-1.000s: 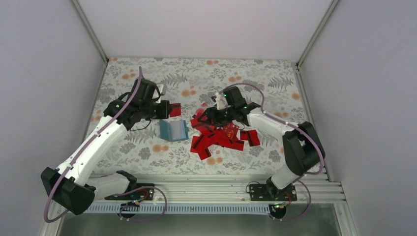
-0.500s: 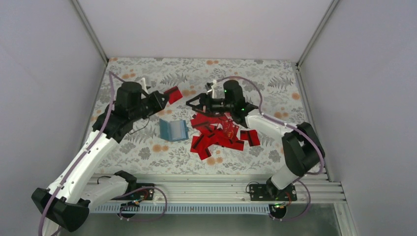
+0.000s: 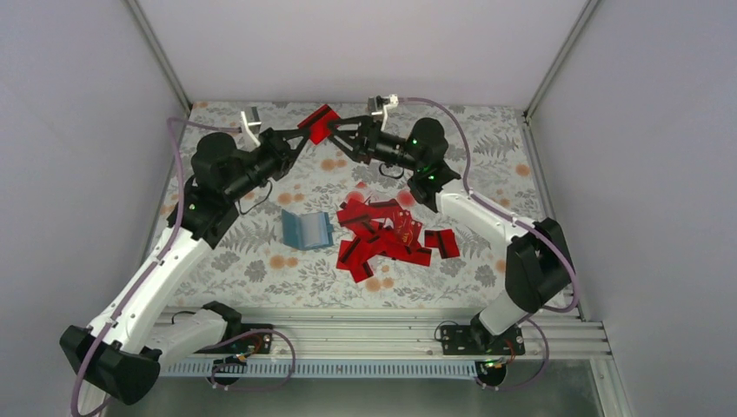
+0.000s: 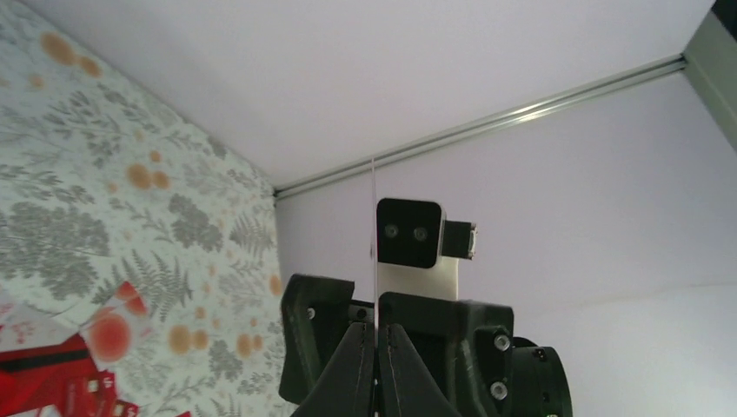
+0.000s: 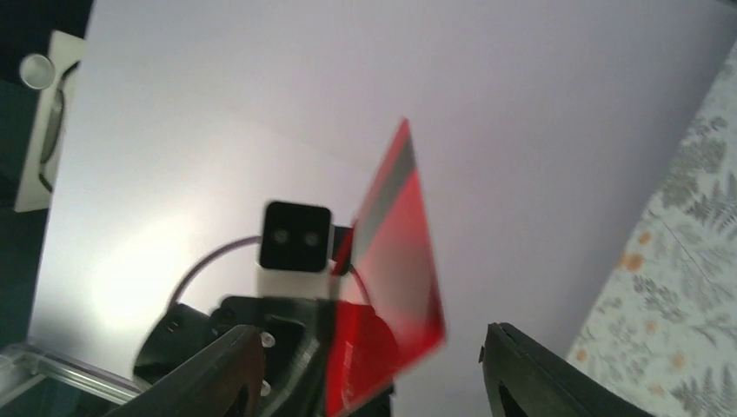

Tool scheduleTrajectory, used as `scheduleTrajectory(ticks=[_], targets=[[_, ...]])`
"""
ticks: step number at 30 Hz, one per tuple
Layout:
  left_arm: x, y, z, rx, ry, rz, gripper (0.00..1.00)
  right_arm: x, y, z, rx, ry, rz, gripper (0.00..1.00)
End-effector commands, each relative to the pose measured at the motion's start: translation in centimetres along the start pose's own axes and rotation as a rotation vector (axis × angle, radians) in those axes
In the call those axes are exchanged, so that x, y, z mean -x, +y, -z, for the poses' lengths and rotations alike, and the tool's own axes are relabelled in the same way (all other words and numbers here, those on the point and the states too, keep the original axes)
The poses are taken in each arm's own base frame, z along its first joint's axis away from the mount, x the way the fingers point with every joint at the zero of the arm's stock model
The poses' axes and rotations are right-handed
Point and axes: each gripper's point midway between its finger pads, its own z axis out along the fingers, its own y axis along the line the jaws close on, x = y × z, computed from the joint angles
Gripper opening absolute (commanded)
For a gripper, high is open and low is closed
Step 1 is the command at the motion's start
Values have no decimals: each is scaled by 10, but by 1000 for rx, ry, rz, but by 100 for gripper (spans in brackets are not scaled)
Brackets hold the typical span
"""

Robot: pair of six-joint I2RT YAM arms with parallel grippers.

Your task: Put the credit cards into the card holder

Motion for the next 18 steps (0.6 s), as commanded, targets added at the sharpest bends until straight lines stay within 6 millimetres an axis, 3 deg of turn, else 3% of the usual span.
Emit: scheduleTrajectory(ticks=[1, 8, 13, 18], targets=[[5, -28, -5, -114, 13, 10, 2, 29, 23, -7, 60, -93, -29, 61], [9, -32, -10, -146, 9, -8, 2, 50, 27, -24, 92, -94, -81, 27], [16, -32, -10, -134, -12, -5, 2, 55, 27, -24, 105, -102, -86, 6], [13, -23, -11, -112, 1, 5, 3, 57, 25, -24, 114, -103, -101, 4]])
